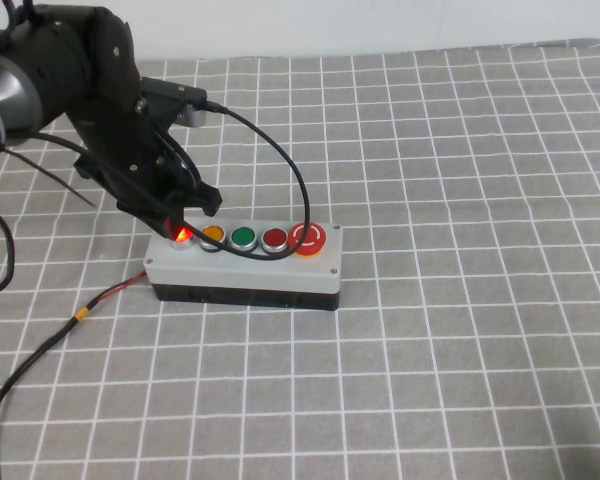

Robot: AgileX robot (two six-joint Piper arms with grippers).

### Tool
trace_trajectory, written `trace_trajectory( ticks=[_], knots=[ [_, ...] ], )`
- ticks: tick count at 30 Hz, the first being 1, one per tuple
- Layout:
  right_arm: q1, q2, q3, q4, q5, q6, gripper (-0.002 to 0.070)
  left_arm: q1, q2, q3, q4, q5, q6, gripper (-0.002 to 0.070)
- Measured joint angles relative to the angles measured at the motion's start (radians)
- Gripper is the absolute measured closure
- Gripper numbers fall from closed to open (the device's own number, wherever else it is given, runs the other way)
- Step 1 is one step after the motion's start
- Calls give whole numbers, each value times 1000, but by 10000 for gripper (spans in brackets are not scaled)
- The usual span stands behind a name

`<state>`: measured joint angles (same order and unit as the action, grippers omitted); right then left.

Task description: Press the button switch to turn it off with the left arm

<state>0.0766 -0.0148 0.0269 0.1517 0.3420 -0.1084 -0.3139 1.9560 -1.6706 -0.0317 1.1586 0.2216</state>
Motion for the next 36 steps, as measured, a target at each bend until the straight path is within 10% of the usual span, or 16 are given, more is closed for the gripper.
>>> trace_trajectory(
  ticks=[18, 36],
  knots=[
    [0, 0, 0, 0, 0, 0, 694, 0, -287, 103, -39, -209, 32, 678],
    [0, 0, 0, 0, 0, 0, 694, 0, -1208, 1053, -41, -773, -43, 678]
  ],
)
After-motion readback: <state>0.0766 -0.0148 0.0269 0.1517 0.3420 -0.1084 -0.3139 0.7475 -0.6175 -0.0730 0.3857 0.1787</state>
